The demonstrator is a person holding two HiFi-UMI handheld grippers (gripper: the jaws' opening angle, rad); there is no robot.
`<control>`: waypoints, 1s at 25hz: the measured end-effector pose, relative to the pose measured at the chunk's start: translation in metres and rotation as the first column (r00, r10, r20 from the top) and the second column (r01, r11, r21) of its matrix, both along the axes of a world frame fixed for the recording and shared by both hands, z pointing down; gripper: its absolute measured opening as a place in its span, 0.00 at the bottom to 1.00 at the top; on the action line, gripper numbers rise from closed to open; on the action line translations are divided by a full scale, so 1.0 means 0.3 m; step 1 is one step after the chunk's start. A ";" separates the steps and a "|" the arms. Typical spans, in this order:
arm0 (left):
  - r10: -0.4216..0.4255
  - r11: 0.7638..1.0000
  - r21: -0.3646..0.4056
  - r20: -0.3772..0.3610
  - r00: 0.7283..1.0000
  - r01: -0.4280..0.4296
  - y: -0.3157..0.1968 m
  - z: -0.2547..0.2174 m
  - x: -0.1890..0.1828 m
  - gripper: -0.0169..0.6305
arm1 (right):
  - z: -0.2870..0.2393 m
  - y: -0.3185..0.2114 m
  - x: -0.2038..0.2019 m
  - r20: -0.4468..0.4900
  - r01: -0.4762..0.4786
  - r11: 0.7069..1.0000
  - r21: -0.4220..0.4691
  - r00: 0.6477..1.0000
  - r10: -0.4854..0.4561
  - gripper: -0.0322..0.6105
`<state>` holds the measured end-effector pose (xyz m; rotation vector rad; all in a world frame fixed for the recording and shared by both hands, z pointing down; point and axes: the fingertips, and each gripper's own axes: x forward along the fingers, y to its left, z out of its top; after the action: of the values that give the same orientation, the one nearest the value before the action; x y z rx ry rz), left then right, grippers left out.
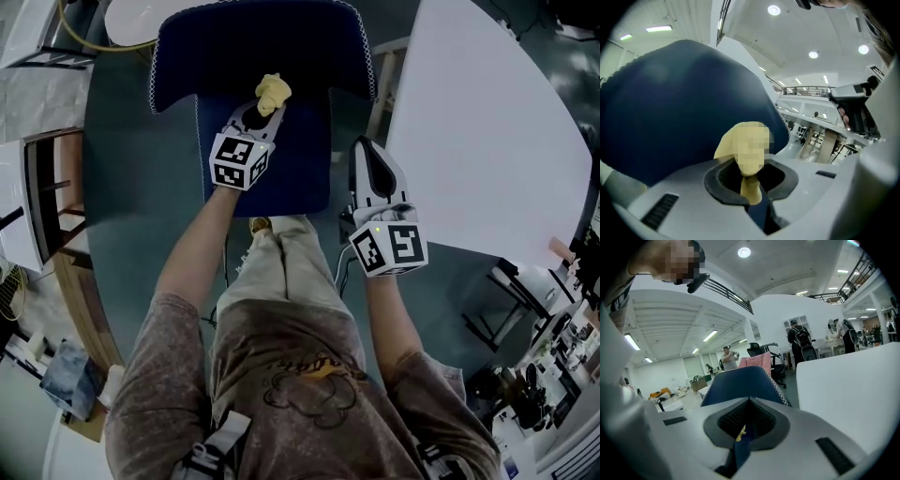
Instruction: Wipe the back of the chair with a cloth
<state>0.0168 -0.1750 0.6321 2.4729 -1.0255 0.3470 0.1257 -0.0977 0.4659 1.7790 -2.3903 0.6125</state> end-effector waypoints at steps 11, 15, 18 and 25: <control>-0.231 0.971 -0.030 0.141 0.963 0.237 -0.004 0.175 -0.468 0.13 | 0.075 -0.026 -0.140 0.004 0.084 0.996 -0.027 0.996 -0.084 0.09; -0.291 0.953 -0.039 0.165 0.943 0.301 0.001 0.233 -0.573 0.13 | 0.126 -0.032 -0.168 0.005 0.102 0.994 -0.043 0.995 -0.102 0.09; -0.316 0.944 -0.035 0.178 0.932 0.327 -0.008 0.267 -0.612 0.13 | 0.157 -0.029 -0.179 0.006 0.107 0.993 -0.051 0.994 -0.107 0.09; -0.356 0.928 -0.043 0.179 0.917 0.369 -0.080 0.359 -0.626 0.13 | 0.209 -0.018 -0.189 -0.005 0.129 0.990 -0.057 0.992 -0.130 0.09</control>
<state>-0.1710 -0.1988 0.7397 2.1529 -1.4829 0.4697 0.0692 -0.1032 0.5286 1.5864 -2.4332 0.6472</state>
